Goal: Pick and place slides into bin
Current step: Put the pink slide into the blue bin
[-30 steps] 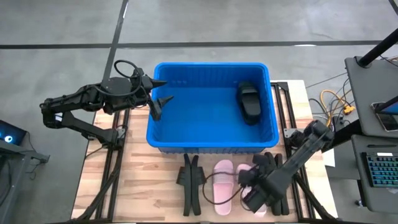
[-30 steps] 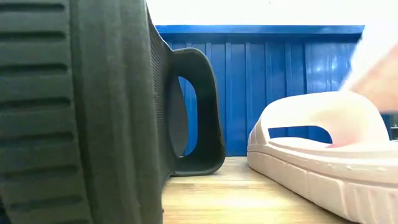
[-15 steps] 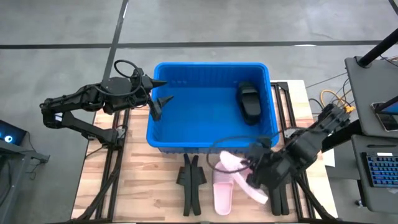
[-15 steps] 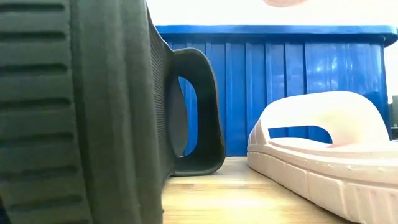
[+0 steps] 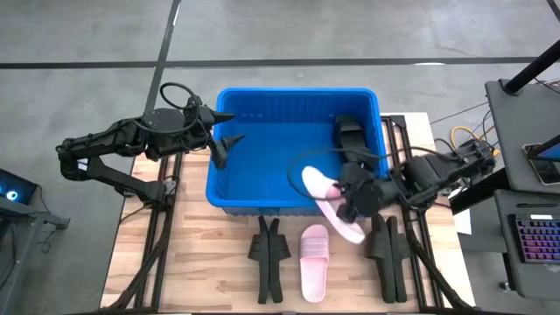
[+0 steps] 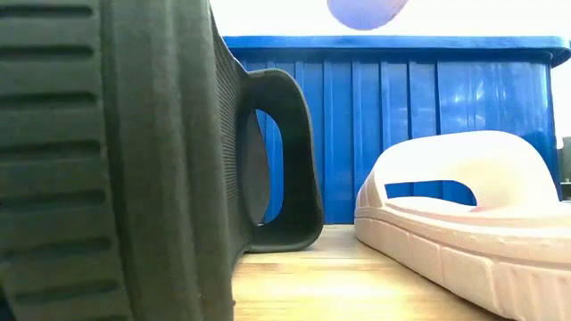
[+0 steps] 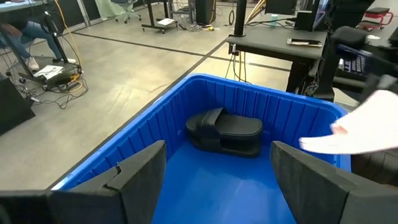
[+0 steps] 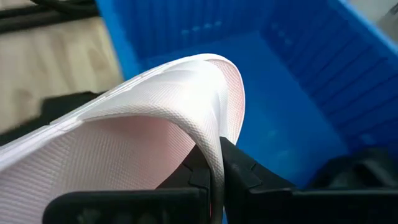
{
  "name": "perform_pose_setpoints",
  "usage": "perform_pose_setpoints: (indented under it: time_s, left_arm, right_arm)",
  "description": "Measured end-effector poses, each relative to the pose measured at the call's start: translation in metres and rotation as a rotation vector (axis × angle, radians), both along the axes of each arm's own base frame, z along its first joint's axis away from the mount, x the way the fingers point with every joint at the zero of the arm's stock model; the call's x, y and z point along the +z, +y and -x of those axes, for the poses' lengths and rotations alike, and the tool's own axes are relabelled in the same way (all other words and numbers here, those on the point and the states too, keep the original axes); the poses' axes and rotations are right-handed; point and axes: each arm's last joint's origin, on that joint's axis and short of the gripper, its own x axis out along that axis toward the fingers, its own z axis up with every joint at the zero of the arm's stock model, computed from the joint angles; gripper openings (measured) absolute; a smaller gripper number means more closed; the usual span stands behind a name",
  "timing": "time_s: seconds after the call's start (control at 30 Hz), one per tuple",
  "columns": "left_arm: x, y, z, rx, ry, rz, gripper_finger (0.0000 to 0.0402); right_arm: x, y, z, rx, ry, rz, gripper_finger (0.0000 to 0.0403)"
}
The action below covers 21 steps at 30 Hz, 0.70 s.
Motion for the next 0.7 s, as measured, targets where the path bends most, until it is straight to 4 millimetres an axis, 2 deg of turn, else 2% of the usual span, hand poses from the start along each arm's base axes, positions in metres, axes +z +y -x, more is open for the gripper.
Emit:
perform_pose_setpoints:
  time_s: [0.27,0.57,0.7]
  left_arm:
    - [0.002,0.001,-0.002,0.03,-0.024,-0.016,0.0272]
    - [0.012,0.002,-0.003,0.074,-0.126,-0.024,0.0272]
    - [0.01,0.002,-0.008,0.067,-0.103,-0.054,0.0272]
  right_arm:
    - [-0.002,-0.057,-0.011,0.034,0.181,0.186,0.0009]
    - [-0.013,-0.15,-0.013,-0.081,0.365,0.327,0.0009]
    - [-0.025,-0.183,-0.013,-0.128,0.398,0.367,0.0009]
